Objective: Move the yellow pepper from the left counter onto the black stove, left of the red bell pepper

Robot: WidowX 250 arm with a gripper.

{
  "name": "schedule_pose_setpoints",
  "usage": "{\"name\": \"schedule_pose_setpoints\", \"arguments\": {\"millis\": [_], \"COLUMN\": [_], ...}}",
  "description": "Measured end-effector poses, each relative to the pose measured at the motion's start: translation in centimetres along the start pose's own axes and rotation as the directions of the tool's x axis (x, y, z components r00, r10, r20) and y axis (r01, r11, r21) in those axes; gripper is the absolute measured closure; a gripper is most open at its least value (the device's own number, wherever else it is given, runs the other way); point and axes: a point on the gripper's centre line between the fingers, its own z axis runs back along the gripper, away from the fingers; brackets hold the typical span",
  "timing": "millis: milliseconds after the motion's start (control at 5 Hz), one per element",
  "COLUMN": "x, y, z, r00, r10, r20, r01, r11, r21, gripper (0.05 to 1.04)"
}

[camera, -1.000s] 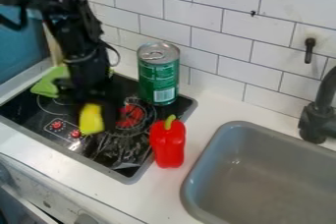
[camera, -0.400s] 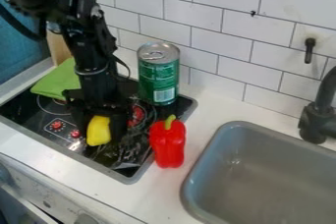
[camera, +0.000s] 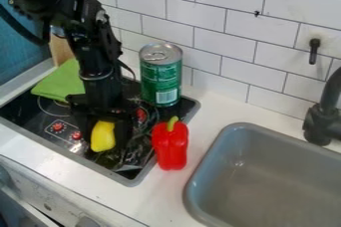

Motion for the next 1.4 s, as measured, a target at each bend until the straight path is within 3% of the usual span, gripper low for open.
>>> {"name": "schedule_pose_setpoints", "arguments": {"millis": [200, 400, 600, 800, 1000, 1200, 1400], "x": [-0.4, -0.6, -0.9, -1.6, -2.9, -2.8, -2.4], "y": [0.2, 0.3, 0.2, 1.4, 3.0, 4.8, 6.4], "z": [-0.1, 0.6, 4.4, 7.6, 10.2, 11.2, 9.8], "r00": [0.999, 0.999, 0.995, 0.99, 0.985, 0.981, 0.979], "r10": [-0.008, -0.025, -0.084, -0.059, -0.06, -0.107, -0.165], "r20": [-0.031, -0.027, 0.055, 0.129, 0.164, 0.162, 0.117], "r01": [0.008, 0.026, 0.082, 0.062, 0.065, 0.105, 0.158], "r11": [1.0, 0.999, 0.996, 0.998, 0.998, 0.994, 0.985], "r21": [0.011, 0.023, 0.023, -0.024, -0.024, 0.019, 0.066], "gripper": [0.068, 0.075, 0.075, 0.075, 0.075, 0.075, 0.075]}}
